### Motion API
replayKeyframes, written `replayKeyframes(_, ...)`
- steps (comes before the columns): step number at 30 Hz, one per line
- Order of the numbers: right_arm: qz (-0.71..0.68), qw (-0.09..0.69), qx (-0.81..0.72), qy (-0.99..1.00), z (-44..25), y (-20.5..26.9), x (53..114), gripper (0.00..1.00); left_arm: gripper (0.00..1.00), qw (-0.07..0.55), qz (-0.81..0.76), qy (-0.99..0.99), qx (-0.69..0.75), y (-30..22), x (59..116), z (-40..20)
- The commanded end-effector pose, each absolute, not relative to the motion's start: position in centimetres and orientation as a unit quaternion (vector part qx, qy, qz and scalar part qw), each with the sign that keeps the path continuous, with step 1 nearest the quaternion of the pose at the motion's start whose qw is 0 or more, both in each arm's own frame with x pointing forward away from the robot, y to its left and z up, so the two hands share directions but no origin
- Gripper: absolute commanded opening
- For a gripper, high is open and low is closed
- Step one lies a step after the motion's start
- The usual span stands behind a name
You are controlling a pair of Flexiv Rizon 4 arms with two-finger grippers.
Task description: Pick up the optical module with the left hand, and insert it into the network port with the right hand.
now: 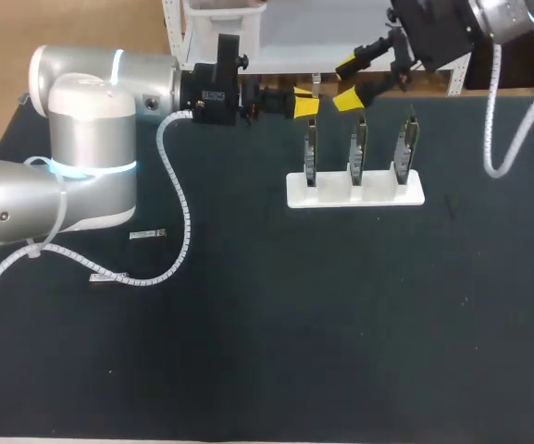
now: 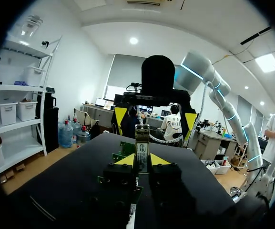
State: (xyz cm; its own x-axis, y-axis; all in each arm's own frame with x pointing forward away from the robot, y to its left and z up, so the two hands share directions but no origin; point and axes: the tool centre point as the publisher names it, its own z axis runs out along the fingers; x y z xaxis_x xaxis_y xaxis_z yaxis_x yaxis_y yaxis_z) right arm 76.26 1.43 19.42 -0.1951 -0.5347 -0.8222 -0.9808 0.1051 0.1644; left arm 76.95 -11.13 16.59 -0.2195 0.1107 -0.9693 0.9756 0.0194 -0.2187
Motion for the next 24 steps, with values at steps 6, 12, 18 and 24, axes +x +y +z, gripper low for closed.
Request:
replayKeyframes(6,0.403,0.305,-0.556,0.660,19.2,2.4,76.6,1.00,0.00,0.417,-0.520,0.582,0.466,-11.1,76.8,16.6)
replayKeyframes(12,0.397,0.324,-0.546,0.663,19.2,3.3,76.5,1.00,0.00,0.417,-0.520,0.582,0.466,-11.1,76.8,16.6)
replayKeyframes(18,0.396,0.338,-0.545,0.657,19.6,3.9,76.5,1.00,0.00,0.417,-0.520,0.582,0.466,-11.1,76.8,16.6)
replayKeyframes(24,0.401,0.324,-0.555,0.653,19.4,4.3,76.4,1.00,0.00,0.417,-0.520,0.582,0.466,-11.1,76.8,16.6)
